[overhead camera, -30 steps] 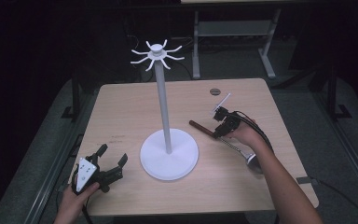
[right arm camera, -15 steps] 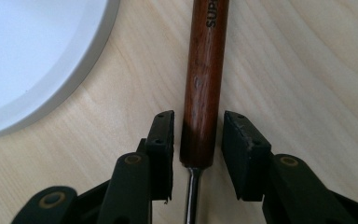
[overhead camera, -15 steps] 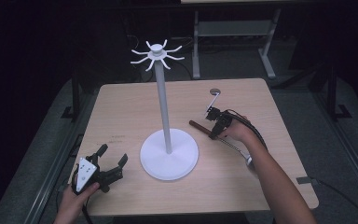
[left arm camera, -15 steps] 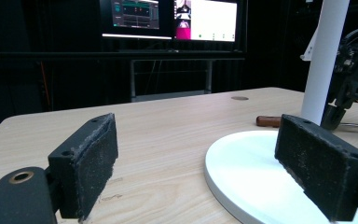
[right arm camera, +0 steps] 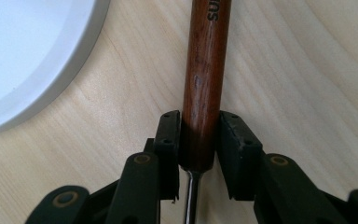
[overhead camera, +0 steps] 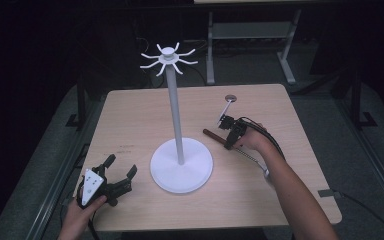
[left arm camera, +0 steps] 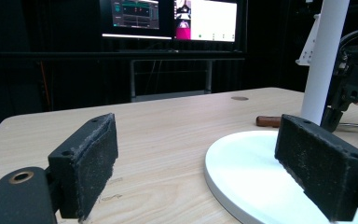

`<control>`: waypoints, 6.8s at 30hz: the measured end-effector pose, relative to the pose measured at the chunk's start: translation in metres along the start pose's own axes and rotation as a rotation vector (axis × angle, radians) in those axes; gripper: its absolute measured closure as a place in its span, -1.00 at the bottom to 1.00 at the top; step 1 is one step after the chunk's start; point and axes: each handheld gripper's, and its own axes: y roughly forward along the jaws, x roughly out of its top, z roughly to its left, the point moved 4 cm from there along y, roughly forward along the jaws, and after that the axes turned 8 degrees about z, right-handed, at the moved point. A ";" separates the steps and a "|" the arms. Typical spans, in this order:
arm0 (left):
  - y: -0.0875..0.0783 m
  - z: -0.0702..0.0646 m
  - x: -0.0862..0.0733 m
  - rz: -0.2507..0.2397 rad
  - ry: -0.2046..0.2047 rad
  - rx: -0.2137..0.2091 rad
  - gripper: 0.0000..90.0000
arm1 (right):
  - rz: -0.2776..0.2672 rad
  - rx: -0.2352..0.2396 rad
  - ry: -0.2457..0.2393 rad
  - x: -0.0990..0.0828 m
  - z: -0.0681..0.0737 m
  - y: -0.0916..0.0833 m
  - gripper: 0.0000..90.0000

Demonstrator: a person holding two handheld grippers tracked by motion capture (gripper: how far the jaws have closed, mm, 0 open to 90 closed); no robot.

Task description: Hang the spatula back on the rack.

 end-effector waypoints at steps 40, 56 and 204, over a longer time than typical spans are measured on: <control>0.000 0.000 0.000 0.003 0.006 0.000 -0.72 | -0.301 0.028 0.028 -0.018 -0.005 -0.054 0.64; 0.000 0.000 0.000 0.000 0.000 0.000 -0.72 | -0.557 0.036 0.059 -0.049 -0.001 -0.096 0.64; 0.000 0.000 0.000 -0.001 0.001 -0.004 -0.72 | -0.882 0.049 -0.025 -0.073 0.058 -0.158 -0.59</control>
